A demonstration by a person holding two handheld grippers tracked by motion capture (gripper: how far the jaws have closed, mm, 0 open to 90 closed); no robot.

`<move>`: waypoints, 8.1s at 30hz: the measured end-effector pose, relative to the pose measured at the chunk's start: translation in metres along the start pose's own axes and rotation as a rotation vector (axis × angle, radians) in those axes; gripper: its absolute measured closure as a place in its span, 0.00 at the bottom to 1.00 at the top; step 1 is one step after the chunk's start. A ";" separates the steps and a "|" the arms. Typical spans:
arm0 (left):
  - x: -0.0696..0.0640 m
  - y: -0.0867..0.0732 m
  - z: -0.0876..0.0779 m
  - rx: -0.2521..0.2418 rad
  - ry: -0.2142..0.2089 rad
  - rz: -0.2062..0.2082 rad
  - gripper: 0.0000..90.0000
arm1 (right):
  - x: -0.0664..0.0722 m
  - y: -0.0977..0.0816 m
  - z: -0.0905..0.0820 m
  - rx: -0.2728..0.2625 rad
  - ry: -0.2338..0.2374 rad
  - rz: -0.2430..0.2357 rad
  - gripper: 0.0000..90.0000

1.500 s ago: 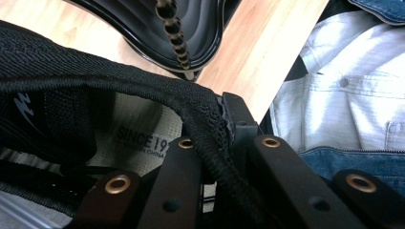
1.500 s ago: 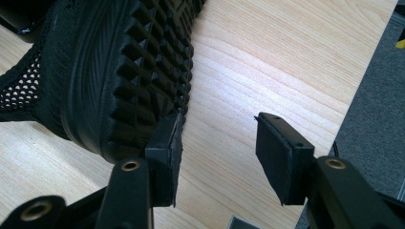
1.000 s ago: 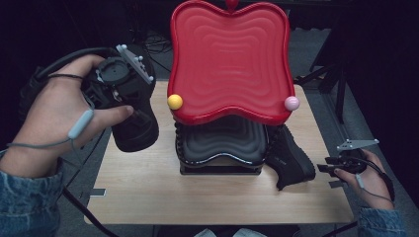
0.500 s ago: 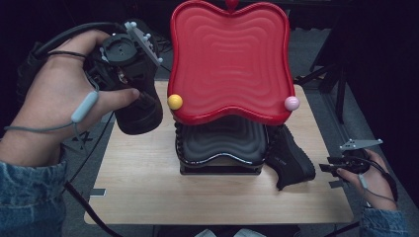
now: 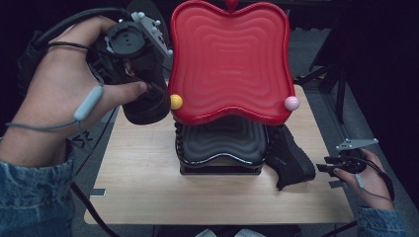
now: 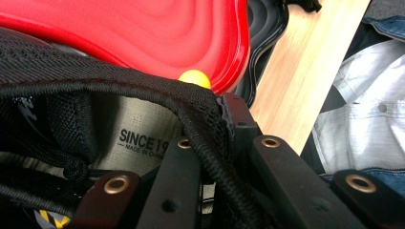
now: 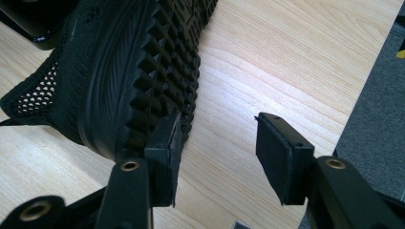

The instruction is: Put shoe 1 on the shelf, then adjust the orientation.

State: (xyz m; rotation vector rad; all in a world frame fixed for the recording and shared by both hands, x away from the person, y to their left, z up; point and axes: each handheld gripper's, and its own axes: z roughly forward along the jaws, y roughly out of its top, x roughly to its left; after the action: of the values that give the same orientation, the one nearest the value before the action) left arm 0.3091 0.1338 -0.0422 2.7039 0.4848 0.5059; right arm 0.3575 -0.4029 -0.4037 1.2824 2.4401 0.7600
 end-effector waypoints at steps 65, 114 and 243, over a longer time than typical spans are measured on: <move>0.015 0.109 0.092 -0.054 -0.090 0.156 0.93 | 0.004 -0.017 -0.002 0.031 0.002 0.000 0.59; 0.006 0.092 0.051 -0.161 -0.062 0.066 0.56 | 0.005 -0.014 -0.004 0.012 -0.001 -0.002 0.57; -0.007 -0.189 0.311 -0.012 -0.241 -0.411 0.47 | 0.053 0.082 0.008 0.084 0.048 -0.134 1.00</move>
State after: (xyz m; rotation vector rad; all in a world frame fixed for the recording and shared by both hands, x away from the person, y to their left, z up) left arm 0.3771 0.2143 -0.3905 2.5079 0.9310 0.0699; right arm 0.3865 -0.3186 -0.3642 1.1271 2.5911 0.6663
